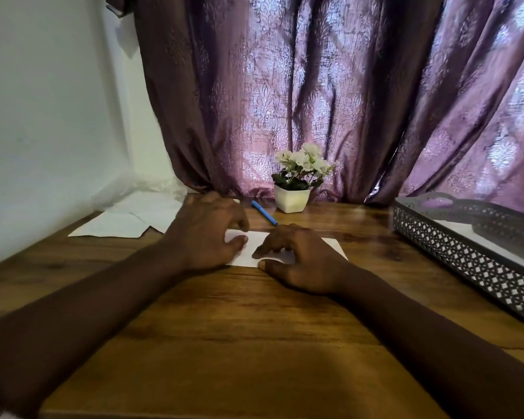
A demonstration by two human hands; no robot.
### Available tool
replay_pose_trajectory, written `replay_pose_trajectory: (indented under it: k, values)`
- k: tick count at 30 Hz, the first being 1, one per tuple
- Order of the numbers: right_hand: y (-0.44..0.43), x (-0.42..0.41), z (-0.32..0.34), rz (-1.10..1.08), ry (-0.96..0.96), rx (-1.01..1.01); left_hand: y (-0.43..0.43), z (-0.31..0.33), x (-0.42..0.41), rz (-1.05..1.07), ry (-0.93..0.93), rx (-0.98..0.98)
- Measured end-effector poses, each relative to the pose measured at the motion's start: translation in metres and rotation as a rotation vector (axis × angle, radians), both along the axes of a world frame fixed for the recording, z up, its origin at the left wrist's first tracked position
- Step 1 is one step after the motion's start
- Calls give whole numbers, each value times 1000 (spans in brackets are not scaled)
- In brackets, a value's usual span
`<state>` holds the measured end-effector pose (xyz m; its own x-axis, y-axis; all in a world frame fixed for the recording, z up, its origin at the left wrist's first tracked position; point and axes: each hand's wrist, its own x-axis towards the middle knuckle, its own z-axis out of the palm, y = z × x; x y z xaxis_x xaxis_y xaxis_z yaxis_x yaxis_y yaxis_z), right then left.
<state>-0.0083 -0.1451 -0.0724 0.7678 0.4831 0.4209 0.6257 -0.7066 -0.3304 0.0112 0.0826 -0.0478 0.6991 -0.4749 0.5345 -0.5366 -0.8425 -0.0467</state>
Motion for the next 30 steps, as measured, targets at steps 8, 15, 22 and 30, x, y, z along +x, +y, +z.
replay_pose_trajectory:
  k: [8, 15, 22, 30]
  values:
    - [-7, 7, 1, -266, 89, -41, -22, -17, 3, 0, 633, 191]
    - [-13, 11, 0, -473, 311, -409, -13, -10, -4, 164, 640, 205]
    - [-23, 19, 5, -412, 165, -403, -8, 15, 58, 184, 370, -239]
    - [-26, 34, 8, -446, -70, -264, -1, -7, 129, 299, 162, -119]
